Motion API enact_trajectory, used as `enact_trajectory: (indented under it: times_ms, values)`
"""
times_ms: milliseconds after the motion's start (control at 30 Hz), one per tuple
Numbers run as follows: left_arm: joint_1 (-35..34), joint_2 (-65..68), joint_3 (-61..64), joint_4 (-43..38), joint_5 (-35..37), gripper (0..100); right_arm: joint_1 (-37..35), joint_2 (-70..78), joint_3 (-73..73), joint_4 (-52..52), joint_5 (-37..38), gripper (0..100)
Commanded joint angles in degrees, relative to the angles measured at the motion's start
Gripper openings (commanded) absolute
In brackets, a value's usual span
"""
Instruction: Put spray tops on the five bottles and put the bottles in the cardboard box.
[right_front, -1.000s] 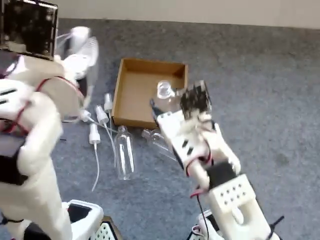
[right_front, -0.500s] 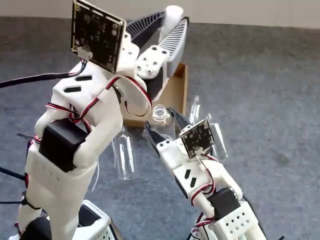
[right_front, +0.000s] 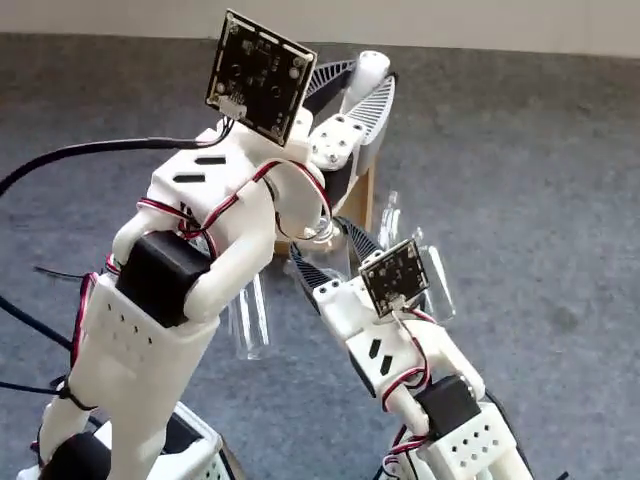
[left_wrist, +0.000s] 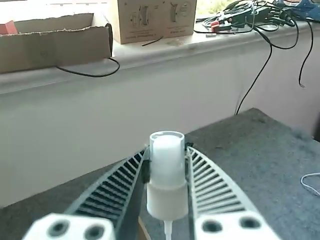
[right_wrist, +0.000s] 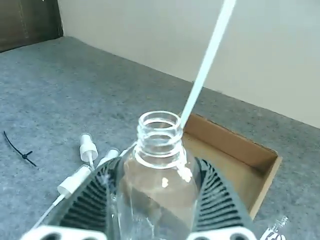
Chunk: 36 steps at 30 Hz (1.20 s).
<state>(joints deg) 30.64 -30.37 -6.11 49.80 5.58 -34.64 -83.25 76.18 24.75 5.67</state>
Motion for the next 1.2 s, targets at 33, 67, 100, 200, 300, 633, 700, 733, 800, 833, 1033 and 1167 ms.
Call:
enact_trajectory:
  times_ms: [33,67,100,200,300,633,700,733,800,833,1033,1167]
  values:
    - [0.4,-3.47,-3.56,0.0,0.26,1,-0.13,-0.92,-0.4,-1.89,-0.44,0.3]
    - [0.31,-4.18,-4.09,0.0,0.18,1,-0.13,-0.92,-0.4,-1.89,-0.44,0.3]
    - [0.31,-4.88,-4.26,0.0,0.18,1,-0.13,-0.92,-0.48,-1.89,-0.44,0.3]
    - [0.31,-6.81,-3.47,0.79,0.18,1,-0.13,-0.92,-0.48,-1.89,-0.44,0.3]
    - [0.66,-7.87,-2.33,2.64,0.35,1,-0.13,-0.92,-0.48,-1.89,-0.44,0.3]
    - [0.66,-7.69,1.01,2.37,0.44,1,-0.13,-1.1,-0.4,-1.8,-0.44,0.3]
    - [0.66,-7.69,1.71,2.37,0.44,1,-0.13,-1.1,-0.4,-1.8,-0.44,0.3]
    - [0.66,-7.69,2.33,2.29,0.44,1,-0.13,-1.1,-0.4,-1.8,-0.44,0.3]
    - [0.57,-7.69,4.18,1.58,0.44,1,-0.13,-1.19,-0.4,-1.8,-0.44,0.3]
    - [0.48,-7.69,5.41,0.7,0.44,1,-0.13,-1.19,-0.4,-1.8,-0.44,0.3]
    - [0.4,-8.13,13.93,-3.52,0.35,1,-0.13,-1.27,-0.4,-1.8,-0.44,0.3]
    - [0.31,-9.19,16.13,-2.55,0.26,1,-0.13,-1.27,-0.4,-1.8,-0.44,0.3]
